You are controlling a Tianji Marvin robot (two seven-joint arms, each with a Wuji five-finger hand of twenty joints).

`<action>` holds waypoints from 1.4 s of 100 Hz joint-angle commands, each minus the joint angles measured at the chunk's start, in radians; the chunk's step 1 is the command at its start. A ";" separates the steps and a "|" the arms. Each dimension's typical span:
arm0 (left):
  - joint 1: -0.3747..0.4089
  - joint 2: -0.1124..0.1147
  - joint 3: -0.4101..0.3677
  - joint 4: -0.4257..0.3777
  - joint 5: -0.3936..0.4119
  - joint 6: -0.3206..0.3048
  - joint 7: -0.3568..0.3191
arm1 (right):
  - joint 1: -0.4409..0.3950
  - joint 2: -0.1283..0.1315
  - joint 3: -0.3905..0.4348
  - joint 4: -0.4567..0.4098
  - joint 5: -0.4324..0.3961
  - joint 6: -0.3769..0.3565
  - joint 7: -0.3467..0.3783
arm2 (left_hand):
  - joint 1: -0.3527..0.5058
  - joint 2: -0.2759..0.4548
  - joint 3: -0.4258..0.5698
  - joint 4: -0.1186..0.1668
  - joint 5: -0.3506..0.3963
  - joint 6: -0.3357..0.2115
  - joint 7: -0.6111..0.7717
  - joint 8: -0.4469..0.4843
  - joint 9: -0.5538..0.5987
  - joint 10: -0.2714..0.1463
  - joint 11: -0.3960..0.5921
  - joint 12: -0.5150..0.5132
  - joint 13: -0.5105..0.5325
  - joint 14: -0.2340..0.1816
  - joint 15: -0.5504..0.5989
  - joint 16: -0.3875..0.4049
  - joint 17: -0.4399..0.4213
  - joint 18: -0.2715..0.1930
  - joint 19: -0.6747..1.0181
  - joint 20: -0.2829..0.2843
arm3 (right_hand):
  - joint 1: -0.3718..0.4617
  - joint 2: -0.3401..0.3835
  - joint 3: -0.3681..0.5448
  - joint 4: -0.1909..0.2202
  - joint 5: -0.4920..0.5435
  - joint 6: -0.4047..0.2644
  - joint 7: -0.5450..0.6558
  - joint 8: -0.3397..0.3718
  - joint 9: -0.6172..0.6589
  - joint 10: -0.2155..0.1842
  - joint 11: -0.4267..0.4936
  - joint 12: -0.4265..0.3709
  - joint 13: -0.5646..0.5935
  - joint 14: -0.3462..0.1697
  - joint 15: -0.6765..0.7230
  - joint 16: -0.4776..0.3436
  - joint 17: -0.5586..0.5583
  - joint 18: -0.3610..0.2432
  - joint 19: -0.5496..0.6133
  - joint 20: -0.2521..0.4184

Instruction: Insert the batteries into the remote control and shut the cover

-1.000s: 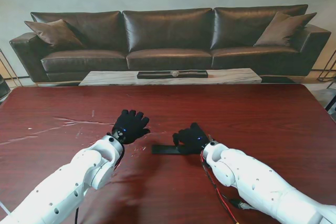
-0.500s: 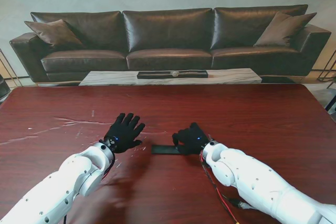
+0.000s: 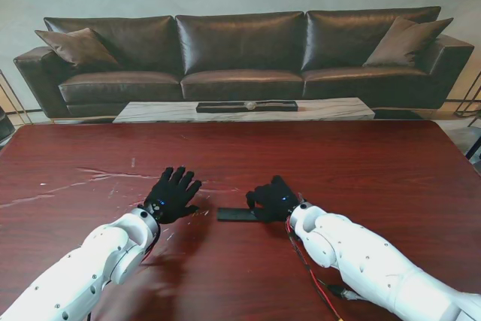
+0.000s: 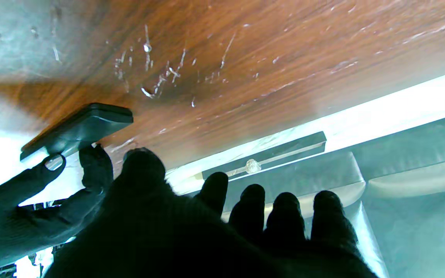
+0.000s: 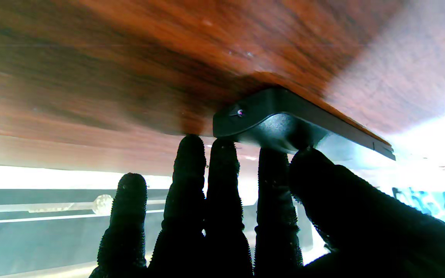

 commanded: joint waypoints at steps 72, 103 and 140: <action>0.021 0.006 -0.025 -0.012 0.000 -0.013 -0.010 | -0.039 0.048 0.084 -0.089 -0.116 -0.069 0.020 | -0.018 0.058 -0.005 0.032 -0.024 0.027 -0.013 -0.003 -0.045 0.019 -0.021 -0.012 -0.029 0.023 -0.031 -0.007 -0.010 0.026 -0.028 0.034 | -0.039 -0.061 -0.023 0.043 -0.037 0.047 -0.110 0.029 -0.099 0.019 -0.024 -0.008 -0.050 -0.003 -0.039 -0.039 -0.020 0.019 0.000 0.003; 0.023 0.006 -0.022 -0.016 0.002 -0.010 -0.012 | -0.058 0.068 0.175 -0.155 -0.174 -0.122 0.013 | -0.016 0.062 -0.006 0.031 -0.024 0.028 -0.013 -0.003 -0.045 0.020 -0.022 -0.014 -0.029 0.026 -0.032 -0.007 -0.010 0.028 -0.025 0.039 | -0.048 -0.045 -0.031 0.052 -0.042 0.049 -0.124 0.032 -0.113 0.021 -0.031 -0.011 -0.065 -0.003 -0.046 -0.044 -0.024 0.015 -0.004 0.000; 0.036 0.006 -0.039 -0.025 0.007 -0.014 -0.002 | -0.263 0.126 0.463 -0.360 -0.374 -0.193 -0.010 | -0.017 0.063 -0.007 0.031 -0.023 0.028 -0.013 -0.002 -0.044 0.022 -0.022 -0.016 -0.029 0.033 -0.032 -0.008 -0.011 0.032 -0.025 0.041 | -0.144 0.076 -0.093 0.179 -0.109 0.107 -0.322 0.106 -0.218 0.033 -0.124 -0.050 -0.167 -0.004 -0.140 -0.104 -0.073 -0.024 -0.050 -0.029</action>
